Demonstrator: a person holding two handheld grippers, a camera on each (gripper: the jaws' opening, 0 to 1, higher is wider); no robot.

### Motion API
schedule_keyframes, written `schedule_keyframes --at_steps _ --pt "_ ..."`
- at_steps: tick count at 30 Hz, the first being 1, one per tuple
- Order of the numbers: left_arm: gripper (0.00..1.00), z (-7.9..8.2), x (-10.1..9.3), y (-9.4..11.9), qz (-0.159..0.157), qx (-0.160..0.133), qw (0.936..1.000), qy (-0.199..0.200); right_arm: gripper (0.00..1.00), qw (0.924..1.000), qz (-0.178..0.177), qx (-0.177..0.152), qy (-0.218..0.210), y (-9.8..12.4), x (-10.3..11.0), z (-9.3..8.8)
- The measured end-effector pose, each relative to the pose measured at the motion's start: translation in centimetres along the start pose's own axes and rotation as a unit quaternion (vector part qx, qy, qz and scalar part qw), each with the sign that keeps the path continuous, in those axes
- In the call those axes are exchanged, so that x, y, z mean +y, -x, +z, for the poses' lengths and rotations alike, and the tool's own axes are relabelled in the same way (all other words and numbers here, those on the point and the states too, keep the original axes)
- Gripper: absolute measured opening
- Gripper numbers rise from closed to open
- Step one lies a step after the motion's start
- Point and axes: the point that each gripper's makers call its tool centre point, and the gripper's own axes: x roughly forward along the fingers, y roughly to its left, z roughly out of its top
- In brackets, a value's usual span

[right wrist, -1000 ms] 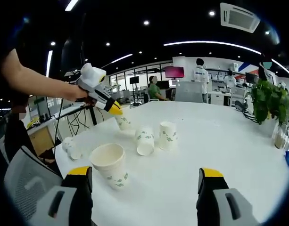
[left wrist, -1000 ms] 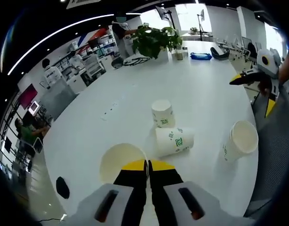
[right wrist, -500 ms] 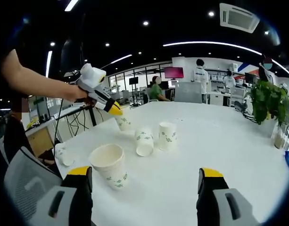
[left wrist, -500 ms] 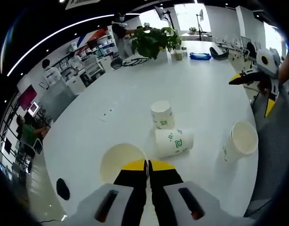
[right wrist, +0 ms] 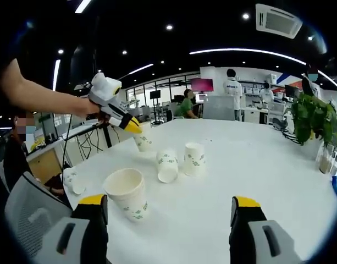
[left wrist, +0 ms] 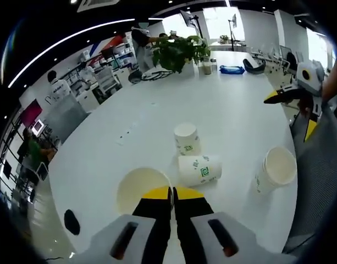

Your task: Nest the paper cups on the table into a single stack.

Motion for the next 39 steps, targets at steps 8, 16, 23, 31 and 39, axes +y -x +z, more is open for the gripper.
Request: schedule_keyframes --at_steps 8,16,23,31,39 --pt "0.00 2.1 -1.8 1.3 -0.038 -0.042 0.9983 0.009 0.93 1.0000 0.000 0.001 0.000 0.0 0.1 0.1" --pt "0.00 5.1 -5.2 3.0 -0.102 -0.094 0.9904 0.003 0.93 1.0000 0.000 0.000 -0.001 0.0 0.2 0.2" --pt "0.00 6.6 -8.5 3.7 -0.166 -0.107 0.9802 -0.004 0.93 1.0000 0.001 0.001 -0.001 0.0 0.1 0.0" --pt "0.00 7.3 -11.4 4.5 -0.224 -0.108 0.9684 -0.016 0.93 1.0000 0.001 0.002 0.000 0.1 0.4 0.1" --pt "0.00 7.8 -13.6 5.2 -0.275 -0.111 0.9550 -0.017 0.93 1.0000 0.002 0.003 -0.002 0.1 0.4 0.1"
